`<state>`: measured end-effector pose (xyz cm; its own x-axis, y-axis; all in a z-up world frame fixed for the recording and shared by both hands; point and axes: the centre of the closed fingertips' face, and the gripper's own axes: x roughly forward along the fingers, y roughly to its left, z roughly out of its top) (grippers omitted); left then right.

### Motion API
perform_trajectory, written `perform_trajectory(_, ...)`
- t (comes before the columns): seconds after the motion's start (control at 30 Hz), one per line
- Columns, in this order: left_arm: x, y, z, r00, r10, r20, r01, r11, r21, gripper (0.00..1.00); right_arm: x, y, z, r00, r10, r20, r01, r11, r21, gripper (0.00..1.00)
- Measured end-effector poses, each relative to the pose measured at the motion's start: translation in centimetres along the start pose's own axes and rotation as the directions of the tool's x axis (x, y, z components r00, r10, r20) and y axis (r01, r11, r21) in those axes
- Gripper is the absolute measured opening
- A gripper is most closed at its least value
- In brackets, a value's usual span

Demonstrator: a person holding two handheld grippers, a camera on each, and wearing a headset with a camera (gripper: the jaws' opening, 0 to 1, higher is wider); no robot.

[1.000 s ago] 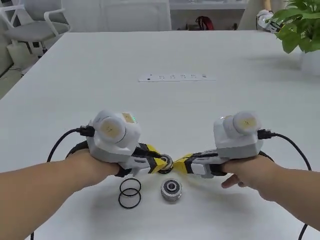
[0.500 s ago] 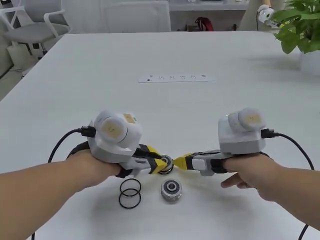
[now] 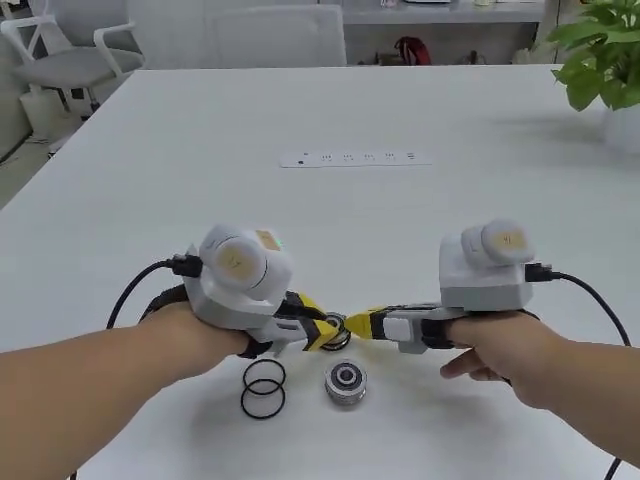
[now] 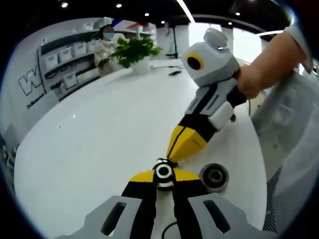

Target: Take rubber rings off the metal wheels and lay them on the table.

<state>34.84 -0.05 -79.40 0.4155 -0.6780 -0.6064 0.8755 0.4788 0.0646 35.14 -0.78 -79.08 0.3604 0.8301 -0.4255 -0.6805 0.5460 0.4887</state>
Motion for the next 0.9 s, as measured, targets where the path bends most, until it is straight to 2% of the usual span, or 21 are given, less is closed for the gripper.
perform_trajectory(0.4, 0.1, 0.0, 0.0, 0.9999, -0.008, -0.009, 0.008, 1.000, 0.009, 0.11, 0.0, 0.7, 0.1, 0.9990, 0.044, 0.003, -0.044, 0.999, 0.005, 0.00)
perform_trajectory(0.43, 0.1, 0.0, 0.0, 0.9999, -0.008, -0.009, 0.009, 1.000, 0.009, 0.11, 0.1, 1.0, 0.2, 0.9982, 0.058, 0.010, -0.058, 0.998, 0.008, 0.00)
perform_trajectory(0.47, 0.0, 0.0, -0.1, 0.9998, -0.008, -0.016, 0.008, 1.000, 0.008, 0.11, 0.2, 3.2, 0.3, 0.9863, 0.164, 0.017, -0.164, 0.986, 0.036, 0.00)
perform_trajectory(0.5, 0.1, 0.1, 0.1, 1.0000, -0.002, -0.006, 0.002, 1.000, 0.012, 0.11, 0.4, 1.8, 0.4, 0.9969, 0.077, 0.016, -0.077, 0.997, -0.018, 0.00)
perform_trajectory(0.53, 0.1, 0.1, 0.0, 1.0000, -0.002, -0.005, 0.003, 1.000, 0.005, 0.11, 0.5, 2.0, 0.3, 0.9955, 0.094, 0.016, -0.093, 0.996, -0.013, 0.00)
perform_trajectory(0.63, 0.1, 0.0, 0.0, 1.0000, 0.002, -0.004, -0.002, 1.000, 0.004, 0.12, 0.5, 1.4, 0.2, 0.9975, 0.070, 0.013, -0.070, 0.997, -0.042, 0.00)
perform_trajectory(0.9, 0.0, 0.0, 0.0, 0.9996, 0.012, 0.024, -0.012, 1.000, 0.001, 0.13, -0.1, 0.3, 0.4, 0.9993, 0.028, 0.025, -0.026, 0.999, -0.044, 0.00)
